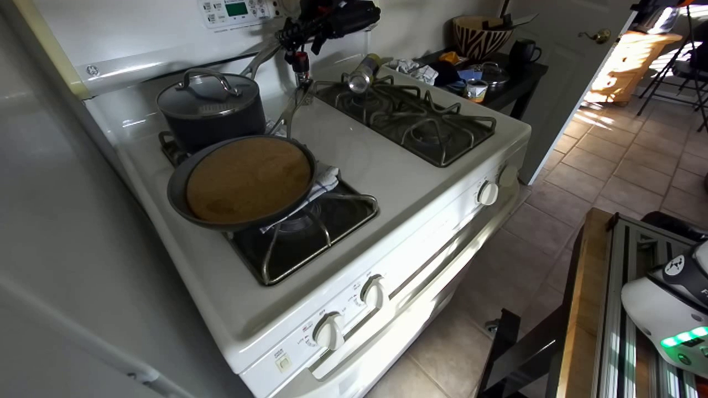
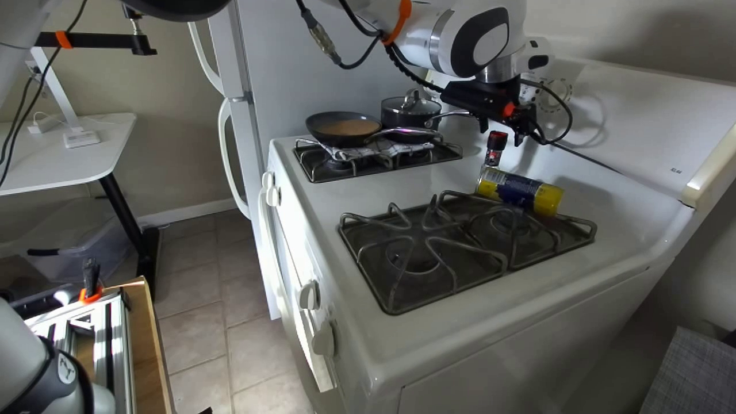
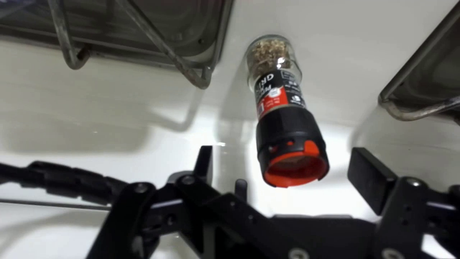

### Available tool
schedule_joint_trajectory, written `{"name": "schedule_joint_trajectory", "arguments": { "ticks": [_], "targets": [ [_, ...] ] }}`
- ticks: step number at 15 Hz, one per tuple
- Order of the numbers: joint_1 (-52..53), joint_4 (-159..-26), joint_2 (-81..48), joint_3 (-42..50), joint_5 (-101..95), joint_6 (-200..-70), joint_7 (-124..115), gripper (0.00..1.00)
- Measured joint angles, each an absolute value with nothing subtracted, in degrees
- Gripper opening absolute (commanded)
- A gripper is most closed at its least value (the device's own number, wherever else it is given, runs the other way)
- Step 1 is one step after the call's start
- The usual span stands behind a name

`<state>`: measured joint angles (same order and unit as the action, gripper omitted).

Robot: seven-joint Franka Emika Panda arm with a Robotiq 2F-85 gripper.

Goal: Put the glass jar in the middle of the stove.

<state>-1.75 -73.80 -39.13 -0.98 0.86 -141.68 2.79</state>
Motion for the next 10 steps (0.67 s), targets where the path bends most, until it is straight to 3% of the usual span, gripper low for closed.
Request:
{"name": "schedule_joint_trajectory", "arguments": {
  "ticks": [5,10],
  "targets": [
    [-1.29,-76.06,-32.69,-1.17,0.76,-135.07,2.77,1.00],
    [-2.43,-87.44,-19.77,-2.79,2.22,-136.32,12.64,1.00]
  ]
}}
